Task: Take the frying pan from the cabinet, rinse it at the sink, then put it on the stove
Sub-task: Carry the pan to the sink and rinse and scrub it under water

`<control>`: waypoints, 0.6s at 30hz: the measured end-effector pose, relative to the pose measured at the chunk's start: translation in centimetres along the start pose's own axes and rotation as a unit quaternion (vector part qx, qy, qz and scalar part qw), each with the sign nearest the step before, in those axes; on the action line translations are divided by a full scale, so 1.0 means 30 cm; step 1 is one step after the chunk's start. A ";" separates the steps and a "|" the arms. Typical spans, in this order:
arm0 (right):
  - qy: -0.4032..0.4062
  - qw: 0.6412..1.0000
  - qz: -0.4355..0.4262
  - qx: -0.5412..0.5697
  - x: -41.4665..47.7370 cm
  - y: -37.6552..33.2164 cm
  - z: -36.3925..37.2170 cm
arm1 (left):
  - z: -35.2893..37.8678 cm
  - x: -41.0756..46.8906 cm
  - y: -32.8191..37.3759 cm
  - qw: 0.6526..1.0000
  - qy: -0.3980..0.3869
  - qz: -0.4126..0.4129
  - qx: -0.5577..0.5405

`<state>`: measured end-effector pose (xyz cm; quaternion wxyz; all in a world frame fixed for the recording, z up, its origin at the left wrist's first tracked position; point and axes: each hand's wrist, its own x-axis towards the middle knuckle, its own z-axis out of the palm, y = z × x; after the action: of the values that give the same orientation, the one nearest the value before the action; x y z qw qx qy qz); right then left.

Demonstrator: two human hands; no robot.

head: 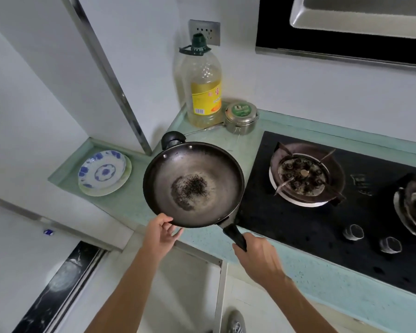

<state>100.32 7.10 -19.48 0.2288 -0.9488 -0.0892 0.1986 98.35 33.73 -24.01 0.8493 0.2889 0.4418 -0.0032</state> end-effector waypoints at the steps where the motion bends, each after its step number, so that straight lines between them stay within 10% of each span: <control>1: -0.003 1.000 0.001 0.001 0.011 0.003 0.006 | 0.005 0.010 0.001 1.000 0.005 -0.005 -0.001; 18: 0.028 0.998 -0.043 -0.031 0.003 0.016 0.078 | 0.016 0.015 -0.047 1.000 0.011 -0.003 -0.006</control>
<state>99.46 7.64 -21.64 0.2099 -0.9560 -0.1298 0.1586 98.61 32.45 -24.82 0.8462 0.2820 0.4521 -0.0001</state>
